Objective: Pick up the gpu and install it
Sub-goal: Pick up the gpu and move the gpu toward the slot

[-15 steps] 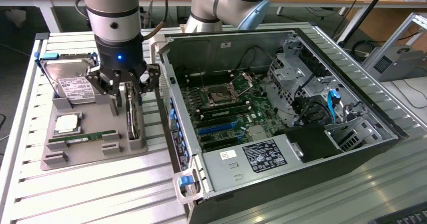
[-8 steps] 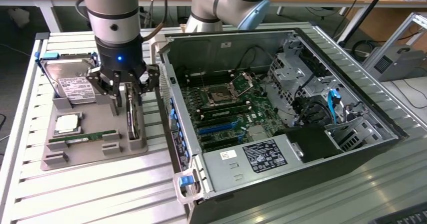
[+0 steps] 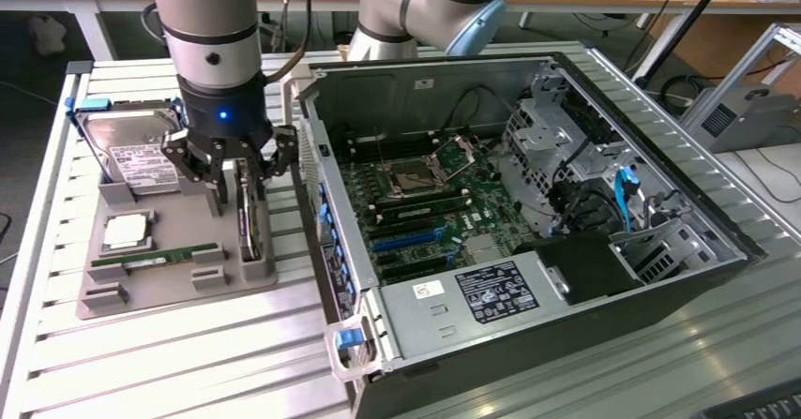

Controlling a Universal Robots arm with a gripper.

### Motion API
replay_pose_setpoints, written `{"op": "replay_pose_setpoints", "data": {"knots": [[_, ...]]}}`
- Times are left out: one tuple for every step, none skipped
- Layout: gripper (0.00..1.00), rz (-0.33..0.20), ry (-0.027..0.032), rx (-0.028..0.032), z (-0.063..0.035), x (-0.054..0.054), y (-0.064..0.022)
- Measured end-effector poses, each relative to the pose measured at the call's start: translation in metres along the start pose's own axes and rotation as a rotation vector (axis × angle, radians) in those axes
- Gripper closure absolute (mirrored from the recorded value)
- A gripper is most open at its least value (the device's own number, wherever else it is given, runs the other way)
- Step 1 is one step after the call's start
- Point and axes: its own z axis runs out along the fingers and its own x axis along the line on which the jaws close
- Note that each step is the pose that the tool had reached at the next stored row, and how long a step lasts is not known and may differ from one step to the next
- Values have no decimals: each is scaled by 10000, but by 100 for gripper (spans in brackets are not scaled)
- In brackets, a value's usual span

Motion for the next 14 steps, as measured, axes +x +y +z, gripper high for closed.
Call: {"op": "replay_pose_setpoints", "data": {"knots": [[52,1,0,0,11,0,1],[52,1,-1,0,31,0,1],[52,1,0,0,41,0,2],[52,1,0,0,51,0,2],[52,1,-1,0,58,0,2],[52,0,0,0,65,0,3],[52,1,0,0,72,-1,3],[52,1,1,1,74,0,3],[52,0,3,2,74,0,3],[52,1,2,2,75,0,3],[52,1,1,1,75,0,3],[52,1,0,1,76,-1,3],[60,1,0,0,76,-1,3],[60,1,0,0,76,-1,3]]}}
